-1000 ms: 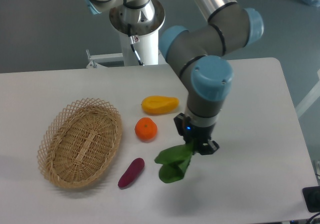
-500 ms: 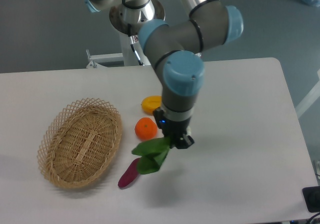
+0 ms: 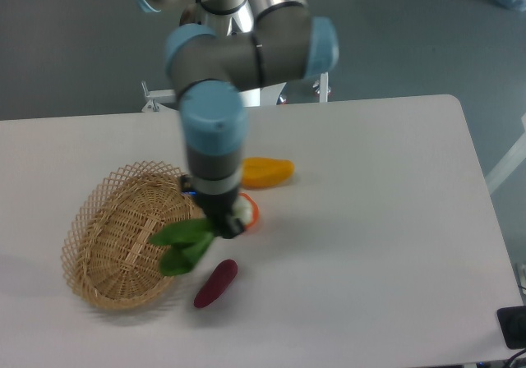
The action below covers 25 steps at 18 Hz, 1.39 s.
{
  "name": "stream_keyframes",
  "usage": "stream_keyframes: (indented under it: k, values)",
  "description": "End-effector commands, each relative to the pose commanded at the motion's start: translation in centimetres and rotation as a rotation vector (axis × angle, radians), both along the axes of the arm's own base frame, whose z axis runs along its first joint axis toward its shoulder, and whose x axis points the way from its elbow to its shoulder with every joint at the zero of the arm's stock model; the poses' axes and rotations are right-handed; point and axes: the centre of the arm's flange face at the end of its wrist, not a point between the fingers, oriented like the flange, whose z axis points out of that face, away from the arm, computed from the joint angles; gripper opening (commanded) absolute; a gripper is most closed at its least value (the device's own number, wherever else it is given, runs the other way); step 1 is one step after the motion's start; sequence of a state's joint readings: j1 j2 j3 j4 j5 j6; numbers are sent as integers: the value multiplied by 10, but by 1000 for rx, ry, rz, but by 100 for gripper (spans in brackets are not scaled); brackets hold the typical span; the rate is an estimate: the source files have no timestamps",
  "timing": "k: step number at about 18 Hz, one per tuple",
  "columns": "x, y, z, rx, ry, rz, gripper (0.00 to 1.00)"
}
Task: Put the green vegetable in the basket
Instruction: 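Carry the held bok choy across the table toward the wicker basket, then lower the bok choy into the basket and open the gripper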
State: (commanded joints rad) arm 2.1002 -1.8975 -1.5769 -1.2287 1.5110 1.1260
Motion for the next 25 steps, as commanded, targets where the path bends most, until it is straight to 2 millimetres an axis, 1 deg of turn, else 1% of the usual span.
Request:
stream_keyframes:
  k: [4,6,8,11,12,13,14,16,18,19,22,25]
  values:
    - [34,6,-25,-39,-26,-18,16]
    - [52,14,-37,-41,-26,-29,17]
    - [59,20,-41,-27,-24,-26,19]
    - [67,24,-42,-16,-22,-22,24]
    - [71,25,-44,-18,-25,-28,27]
    - [71,25,-45,-19,-27,-28,33]
    - [72,26,-48,-22,-28,-31,47]
    - [71,27,-52,-29,-31,-31,64]
    - [71,28,-52,-22,-28,-39,98]
    - [71,28,-50,-16,-25,-33,100]
    - [70,28,-44,-6,-19,-30,100]
    - [61,26,-37,6,-12,-20,100]
